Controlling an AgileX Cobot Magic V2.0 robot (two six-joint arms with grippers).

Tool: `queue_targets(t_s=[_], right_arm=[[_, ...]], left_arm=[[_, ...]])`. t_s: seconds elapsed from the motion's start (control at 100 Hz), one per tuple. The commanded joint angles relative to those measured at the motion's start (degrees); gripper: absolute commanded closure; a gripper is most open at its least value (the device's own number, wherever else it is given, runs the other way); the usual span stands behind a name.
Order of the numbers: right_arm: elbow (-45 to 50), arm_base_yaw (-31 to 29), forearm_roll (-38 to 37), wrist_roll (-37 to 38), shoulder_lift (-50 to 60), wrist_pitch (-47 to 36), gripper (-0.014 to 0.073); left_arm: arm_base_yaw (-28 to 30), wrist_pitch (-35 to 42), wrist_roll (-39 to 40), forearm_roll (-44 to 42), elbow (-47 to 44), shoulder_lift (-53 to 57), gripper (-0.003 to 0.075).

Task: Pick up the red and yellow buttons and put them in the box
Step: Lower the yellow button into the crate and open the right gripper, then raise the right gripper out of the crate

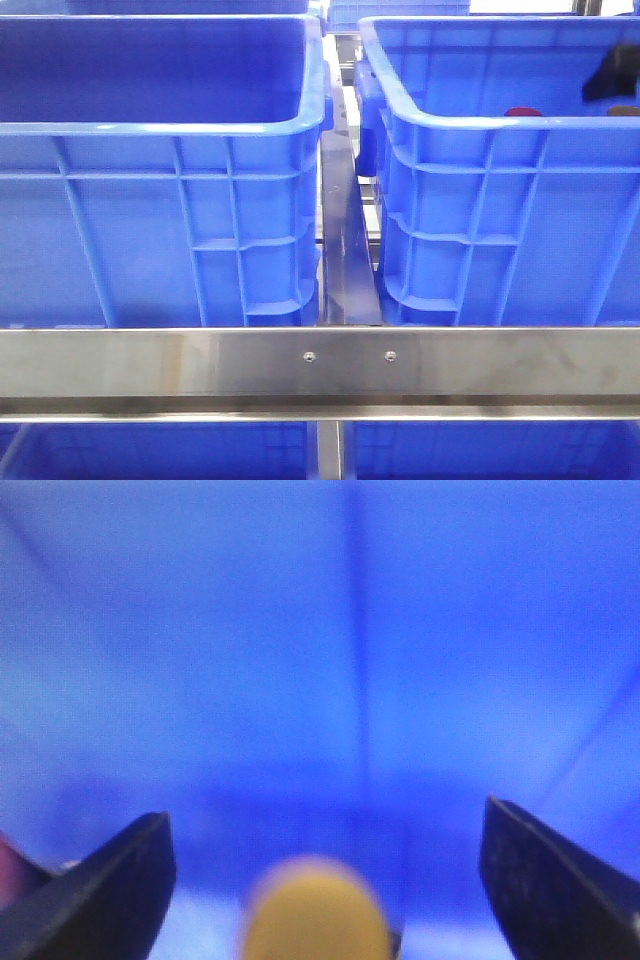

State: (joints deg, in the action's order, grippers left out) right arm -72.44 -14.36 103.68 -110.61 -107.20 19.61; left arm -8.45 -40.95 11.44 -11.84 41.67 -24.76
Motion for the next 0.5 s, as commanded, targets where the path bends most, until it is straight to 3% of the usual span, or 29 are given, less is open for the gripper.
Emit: queue_targets(t_s=[0.0, 0.33, 0.49], right_arm=[[0.12, -0.14, 4.43, -0.77, 7.34, 1.75, -0.0052], [12.3, -0.1, 4.43, -0.77, 27.34, -1.22, -0.005], [17.66, 2.91, 4.43, -0.77, 36.75, -5.73, -0.005]], left_arm=[[0.04, 4.3, 0.46, -0.05, 1.51, -0.45, 0.0739], [0.04, 4.3, 0.46, 0.07, 1.51, -0.45, 0.0739], [0.04, 4.3, 0.46, 0.29, 1.51, -0.45, 0.0739]])
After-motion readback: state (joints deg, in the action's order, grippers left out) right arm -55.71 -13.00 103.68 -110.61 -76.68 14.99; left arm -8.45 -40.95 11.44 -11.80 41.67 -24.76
